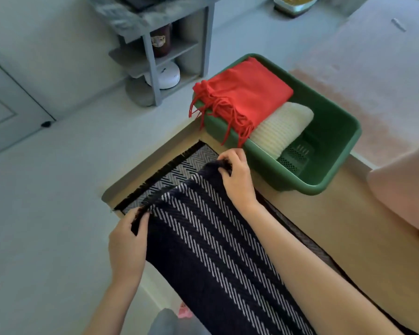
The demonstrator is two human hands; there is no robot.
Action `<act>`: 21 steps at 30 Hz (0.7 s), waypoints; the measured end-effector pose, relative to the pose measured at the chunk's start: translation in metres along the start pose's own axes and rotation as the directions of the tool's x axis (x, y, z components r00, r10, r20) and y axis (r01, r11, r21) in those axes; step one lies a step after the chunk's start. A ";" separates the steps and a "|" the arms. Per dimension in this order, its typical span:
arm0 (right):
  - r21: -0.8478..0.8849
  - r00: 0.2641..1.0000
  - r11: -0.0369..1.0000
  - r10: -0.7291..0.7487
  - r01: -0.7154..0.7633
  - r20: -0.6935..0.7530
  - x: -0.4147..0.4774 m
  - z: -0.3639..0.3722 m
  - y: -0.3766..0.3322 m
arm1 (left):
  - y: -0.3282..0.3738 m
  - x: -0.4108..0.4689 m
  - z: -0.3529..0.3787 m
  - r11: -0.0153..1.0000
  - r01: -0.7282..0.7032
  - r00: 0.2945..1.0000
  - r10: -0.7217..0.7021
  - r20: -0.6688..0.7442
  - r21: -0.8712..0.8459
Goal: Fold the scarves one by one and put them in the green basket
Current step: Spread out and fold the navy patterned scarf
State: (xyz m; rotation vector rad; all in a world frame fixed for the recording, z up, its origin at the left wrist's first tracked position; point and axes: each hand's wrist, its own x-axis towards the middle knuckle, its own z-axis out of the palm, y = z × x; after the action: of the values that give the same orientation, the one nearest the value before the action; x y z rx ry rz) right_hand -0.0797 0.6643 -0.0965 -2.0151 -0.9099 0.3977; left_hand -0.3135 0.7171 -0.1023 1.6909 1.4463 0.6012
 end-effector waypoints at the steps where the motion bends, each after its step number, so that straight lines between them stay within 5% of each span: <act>1: -0.015 0.996 0.997 0.074 -0.073 0.042 0.006 0.007 0.004 | -0.006 0.006 0.001 1.000 0.021 1.000 -0.021 0.015 0.016; 4: -0.185 0.932 0.938 0.323 -0.293 0.162 0.012 0.019 0.022 | -0.022 0.018 0.002 0.997 0.057 0.994 -0.061 0.087 0.052; 8: -0.211 0.833 0.839 0.534 -0.502 0.143 0.018 0.016 0.034 | -0.035 0.024 -0.004 0.993 0.110 0.986 -0.114 0.120 0.033; 11: -0.106 0.879 0.883 0.466 -0.457 0.097 0.026 0.019 0.034 | -0.035 0.030 -0.007 0.990 0.143 0.986 -0.141 0.085 -0.020; 15: 0.145 0.931 0.937 0.337 -0.318 -0.137 0.044 0.037 0.013 | -0.021 0.045 -0.005 0.984 0.099 0.995 -0.101 -0.009 -0.147; 21: -0.137 0.966 0.978 0.123 -0.157 -0.229 0.074 0.068 0.015 | -0.026 0.062 0.005 0.980 0.115 0.989 -0.127 -0.069 -0.164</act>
State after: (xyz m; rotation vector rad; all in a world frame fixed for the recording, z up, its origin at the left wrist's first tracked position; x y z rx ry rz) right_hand -0.0617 0.7528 -0.1437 -2.2229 -0.6804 0.1804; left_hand -0.3101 0.7754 -0.1350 1.4579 1.5029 0.7041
